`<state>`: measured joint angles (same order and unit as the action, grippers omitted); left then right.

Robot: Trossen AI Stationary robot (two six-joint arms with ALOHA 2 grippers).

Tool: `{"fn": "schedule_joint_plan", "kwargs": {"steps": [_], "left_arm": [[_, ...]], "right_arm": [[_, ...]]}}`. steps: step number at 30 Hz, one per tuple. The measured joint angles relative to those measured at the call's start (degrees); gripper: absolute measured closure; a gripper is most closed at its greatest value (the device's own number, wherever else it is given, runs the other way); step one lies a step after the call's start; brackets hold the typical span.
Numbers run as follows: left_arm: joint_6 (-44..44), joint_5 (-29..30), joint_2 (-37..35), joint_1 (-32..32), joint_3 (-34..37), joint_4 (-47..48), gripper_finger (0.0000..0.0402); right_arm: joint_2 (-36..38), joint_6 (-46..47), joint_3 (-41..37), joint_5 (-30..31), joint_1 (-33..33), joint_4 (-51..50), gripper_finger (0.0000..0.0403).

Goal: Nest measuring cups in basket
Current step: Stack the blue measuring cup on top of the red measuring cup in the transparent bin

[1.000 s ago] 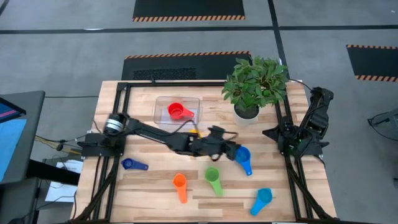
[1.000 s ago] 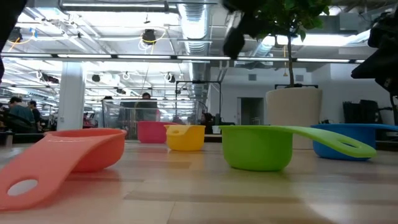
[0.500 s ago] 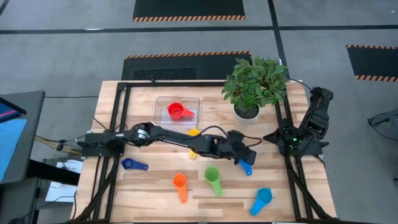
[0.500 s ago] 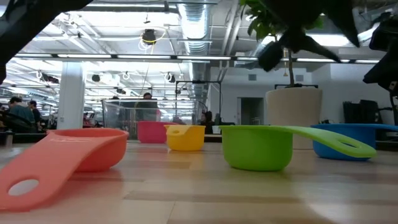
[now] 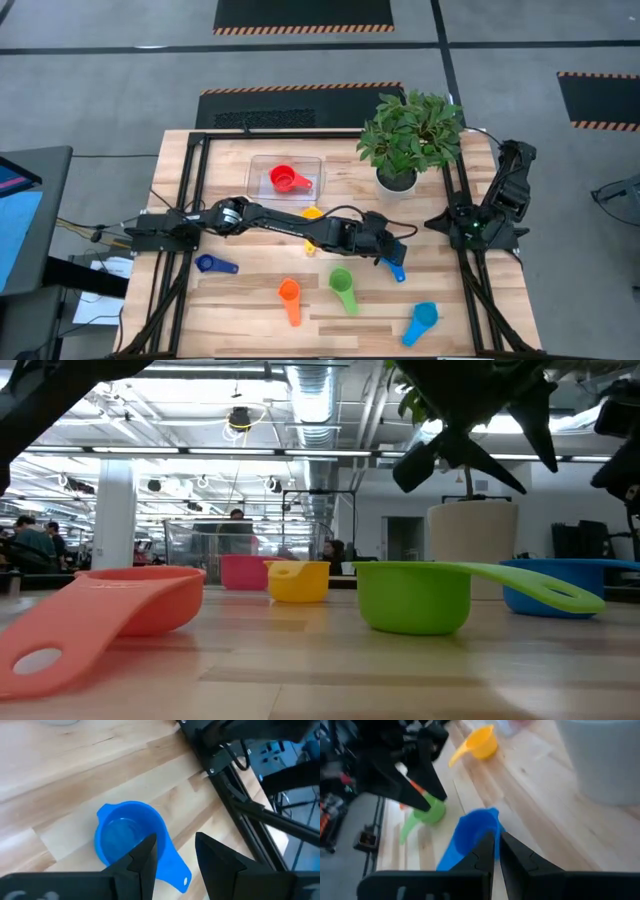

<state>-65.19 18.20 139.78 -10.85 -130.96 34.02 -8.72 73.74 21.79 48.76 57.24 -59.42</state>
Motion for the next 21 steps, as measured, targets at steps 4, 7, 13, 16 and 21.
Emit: {"fn": "schedule_joint_plan", "kwargs": {"steps": [4, 7, 13, 16, 21], "left_arm": [[5.8, -1.1, -1.5, 0.0, -1.0, 0.6, 0.0281], [12.8, -3.3, -1.6, -0.2, -4.0, 2.7, 0.0281], [28.1, -4.4, -8.7, -0.7, -3.6, 10.7, 0.0281], [32.9, -3.6, -12.9, -1.3, -3.8, 21.9, 0.0281], [34.9, 1.2, -16.2, -3.9, -3.5, 38.9, 0.0281]], "right_arm": [[-2.4, -0.6, -1.8, -3.5, 0.0, 0.4, 0.0349], [-6.1, -1.2, -2.0, -4.3, -0.3, 4.4, 0.0349], [-16.3, -15.8, -1.0, -5.1, -5.4, 21.0, 0.0349], [-22.0, -16.5, 1.4, -6.6, -10.4, 19.6, 0.0349], [-32.3, -15.3, 3.3, -17.0, -21.4, 20.0, 0.0349]]}}
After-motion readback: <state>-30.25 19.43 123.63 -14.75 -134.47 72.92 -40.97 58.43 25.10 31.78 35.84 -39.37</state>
